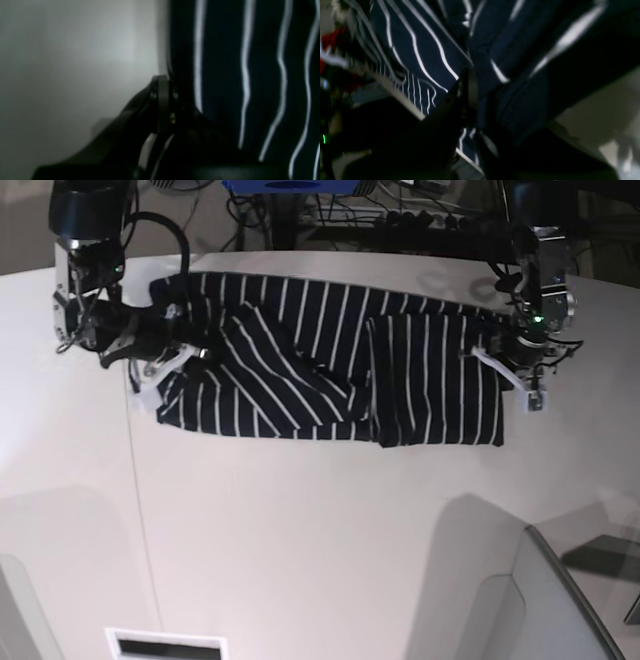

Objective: Layout the t-shirt on the table in an organized manner, then fold the t-shirt properly
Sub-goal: 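Grasp both short ends of the striped strip with both grippers, then lift the right gripper's end and fold it over toward the left gripper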

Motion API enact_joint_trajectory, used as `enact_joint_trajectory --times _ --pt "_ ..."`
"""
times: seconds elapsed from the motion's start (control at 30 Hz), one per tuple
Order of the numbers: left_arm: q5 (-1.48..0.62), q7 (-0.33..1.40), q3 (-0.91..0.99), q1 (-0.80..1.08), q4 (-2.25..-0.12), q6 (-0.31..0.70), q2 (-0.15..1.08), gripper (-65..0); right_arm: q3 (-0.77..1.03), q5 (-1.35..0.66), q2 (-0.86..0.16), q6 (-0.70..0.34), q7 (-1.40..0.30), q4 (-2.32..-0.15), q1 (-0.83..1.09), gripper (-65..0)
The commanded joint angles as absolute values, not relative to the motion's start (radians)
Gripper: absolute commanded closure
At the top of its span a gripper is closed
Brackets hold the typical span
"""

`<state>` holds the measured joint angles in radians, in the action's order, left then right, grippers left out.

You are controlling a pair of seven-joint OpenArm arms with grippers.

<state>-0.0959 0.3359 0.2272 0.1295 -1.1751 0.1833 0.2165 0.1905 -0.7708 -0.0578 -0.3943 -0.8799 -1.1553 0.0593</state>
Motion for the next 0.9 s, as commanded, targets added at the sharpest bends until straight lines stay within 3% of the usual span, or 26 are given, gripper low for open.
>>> enact_joint_trajectory --times 0.0,0.27,0.5,0.87 --pt "-0.099 0.398 0.193 0.145 -1.187 0.219 0.205 0.0 0.188 -0.782 -0.067 -0.378 -0.869 -1.201 0.048 -0.3" --pt "-0.093 0.400 0.082 0.134 -1.208 0.216 0.111 0.0 0.185 -0.780 -0.094 -0.151 -0.897 -1.463 0.102 -0.3" --pt "-0.093 0.401 -0.024 0.099 -1.210 0.216 0.091 0.0 0.183 -0.780 -0.090 -0.013 -0.998 -1.616 0.087 -0.2" --pt "-0.093 0.492 -0.028 0.051 -1.262 0.216 0.087 0.0 -0.140 -0.779 -0.090 0.302 -1.006 -1.675 -0.015 -0.2"
